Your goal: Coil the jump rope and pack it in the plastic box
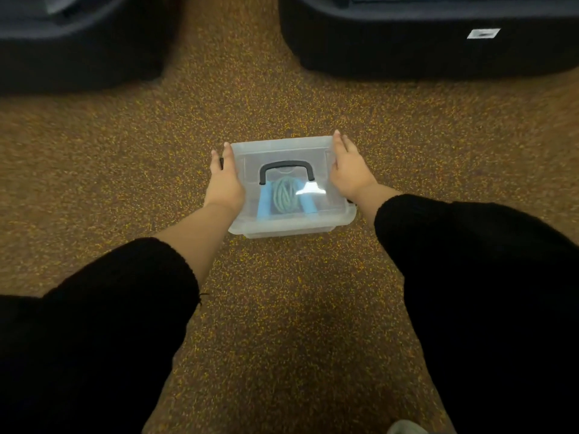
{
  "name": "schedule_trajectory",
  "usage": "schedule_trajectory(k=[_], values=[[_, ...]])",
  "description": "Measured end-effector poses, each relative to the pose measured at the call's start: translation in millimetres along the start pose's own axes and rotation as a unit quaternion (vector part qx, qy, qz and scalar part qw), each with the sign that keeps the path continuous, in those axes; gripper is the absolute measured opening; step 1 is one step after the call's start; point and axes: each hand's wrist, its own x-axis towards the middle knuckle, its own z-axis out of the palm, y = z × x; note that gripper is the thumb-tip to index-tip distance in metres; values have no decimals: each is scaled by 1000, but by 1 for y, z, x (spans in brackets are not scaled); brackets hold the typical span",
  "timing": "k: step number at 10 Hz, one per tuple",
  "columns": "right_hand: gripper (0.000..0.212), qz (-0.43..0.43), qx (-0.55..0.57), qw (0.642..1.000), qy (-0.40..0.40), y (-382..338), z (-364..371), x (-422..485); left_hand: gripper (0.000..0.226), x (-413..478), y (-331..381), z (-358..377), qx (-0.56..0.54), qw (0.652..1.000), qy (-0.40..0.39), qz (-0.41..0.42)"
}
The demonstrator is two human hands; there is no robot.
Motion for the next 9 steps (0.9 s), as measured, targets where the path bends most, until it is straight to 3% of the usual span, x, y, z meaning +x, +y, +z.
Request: schedule_trajectory(k=[4, 9], values=[[71, -16, -7, 999, 50, 5, 16, 11, 75, 10, -10, 16, 4, 998, 60, 2], [77, 8, -95, 995, 35, -4, 8, 10, 67, 18, -10, 5, 59, 998, 19, 31]])
